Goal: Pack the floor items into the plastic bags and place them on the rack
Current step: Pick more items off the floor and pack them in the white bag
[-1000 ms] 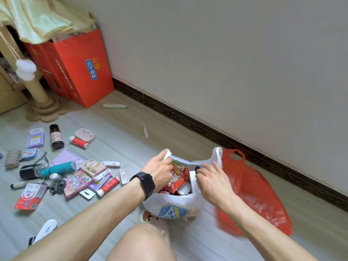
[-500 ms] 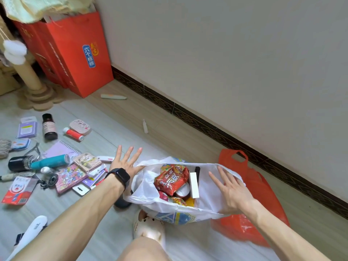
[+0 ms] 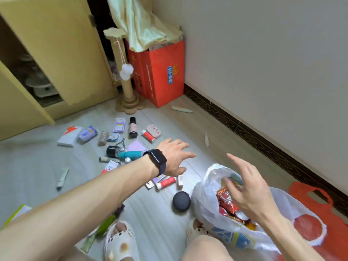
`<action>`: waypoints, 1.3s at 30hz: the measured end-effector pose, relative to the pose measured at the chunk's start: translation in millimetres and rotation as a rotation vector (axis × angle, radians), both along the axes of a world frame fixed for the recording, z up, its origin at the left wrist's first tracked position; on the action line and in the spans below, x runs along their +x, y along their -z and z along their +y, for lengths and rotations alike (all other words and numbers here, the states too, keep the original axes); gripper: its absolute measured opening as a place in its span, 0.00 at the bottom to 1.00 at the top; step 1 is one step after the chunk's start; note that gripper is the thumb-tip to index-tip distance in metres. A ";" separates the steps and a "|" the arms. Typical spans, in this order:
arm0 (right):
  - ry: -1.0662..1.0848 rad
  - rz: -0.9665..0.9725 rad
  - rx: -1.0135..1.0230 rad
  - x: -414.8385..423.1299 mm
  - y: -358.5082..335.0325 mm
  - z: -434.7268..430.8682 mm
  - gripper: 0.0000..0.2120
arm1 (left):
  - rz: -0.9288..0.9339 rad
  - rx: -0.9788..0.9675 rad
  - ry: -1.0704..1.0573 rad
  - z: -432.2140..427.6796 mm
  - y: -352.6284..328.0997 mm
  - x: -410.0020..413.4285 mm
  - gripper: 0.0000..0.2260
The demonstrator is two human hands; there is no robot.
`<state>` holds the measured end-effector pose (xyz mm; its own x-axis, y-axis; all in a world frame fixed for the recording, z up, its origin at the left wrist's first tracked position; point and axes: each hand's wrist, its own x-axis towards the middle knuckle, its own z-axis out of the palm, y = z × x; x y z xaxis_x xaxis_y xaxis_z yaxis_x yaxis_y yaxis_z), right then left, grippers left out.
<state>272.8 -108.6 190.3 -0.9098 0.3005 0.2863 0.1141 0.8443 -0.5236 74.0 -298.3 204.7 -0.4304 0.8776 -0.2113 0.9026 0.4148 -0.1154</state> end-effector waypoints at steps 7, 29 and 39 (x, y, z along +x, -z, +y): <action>-0.306 -0.135 -0.031 -75.2 30.7 -83.5 0.32 | -0.135 -0.076 -0.547 -166.7 33.7 -34.1 0.28; -0.547 -0.541 0.678 -187.7 249.3 -152.1 0.21 | -0.310 -0.156 -0.637 -148.9 265.8 -113.4 0.40; -0.344 -0.625 -0.324 -183.5 209.7 -158.9 0.20 | -0.346 0.079 -0.731 -176.5 233.1 -102.4 0.15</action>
<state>89.3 -267.5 -19.4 -0.9306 -0.0468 -0.3631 0.2281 0.7015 -0.6752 -28.4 -474.8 -28.5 -0.8225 0.4176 -0.3862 0.3792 0.9086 0.1750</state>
